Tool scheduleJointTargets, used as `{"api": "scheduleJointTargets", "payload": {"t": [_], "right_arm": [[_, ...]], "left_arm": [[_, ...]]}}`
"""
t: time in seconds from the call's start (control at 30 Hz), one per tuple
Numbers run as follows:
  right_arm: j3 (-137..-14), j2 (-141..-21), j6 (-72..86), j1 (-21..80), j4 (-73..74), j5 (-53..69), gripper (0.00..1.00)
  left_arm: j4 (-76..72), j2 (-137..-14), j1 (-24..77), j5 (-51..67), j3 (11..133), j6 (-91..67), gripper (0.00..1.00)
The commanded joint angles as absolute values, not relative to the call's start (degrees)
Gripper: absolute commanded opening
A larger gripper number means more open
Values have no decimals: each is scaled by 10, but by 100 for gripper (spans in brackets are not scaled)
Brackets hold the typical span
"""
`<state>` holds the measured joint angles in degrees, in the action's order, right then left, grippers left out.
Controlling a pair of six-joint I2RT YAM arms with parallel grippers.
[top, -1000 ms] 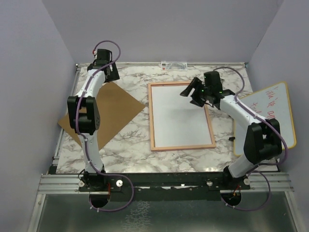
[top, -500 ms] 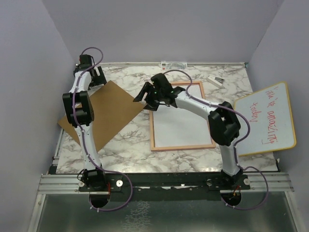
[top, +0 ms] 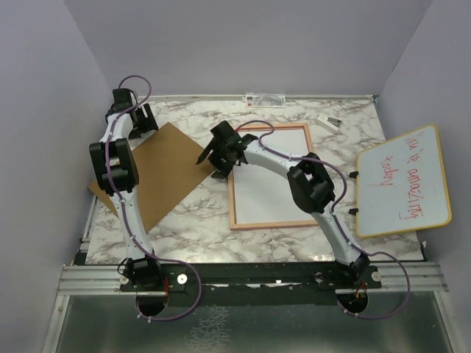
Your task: Put the photo into the frame
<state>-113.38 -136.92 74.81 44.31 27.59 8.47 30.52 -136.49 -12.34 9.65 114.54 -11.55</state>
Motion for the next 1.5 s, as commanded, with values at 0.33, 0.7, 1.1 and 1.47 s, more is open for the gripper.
{"api": "scheduleJointTargets", "payload": {"t": [0.33, 0.7, 1.1, 1.47], "right_arm": [[-1197, -1447, 759, 451, 337, 19, 75], [-1064, -1374, 714, 441, 39, 124, 76], [-998, -1275, 697, 441, -105, 109, 76], [-882, -1183, 712, 436, -128, 41, 76]], "left_arm": [[354, -1379, -144, 252, 1073, -194, 65], [370, -1385, -149, 330, 1050, -161, 57], [373, -1368, -150, 337, 1046, -167, 54], [349, -1318, -131, 367, 977, -184, 53]]}}
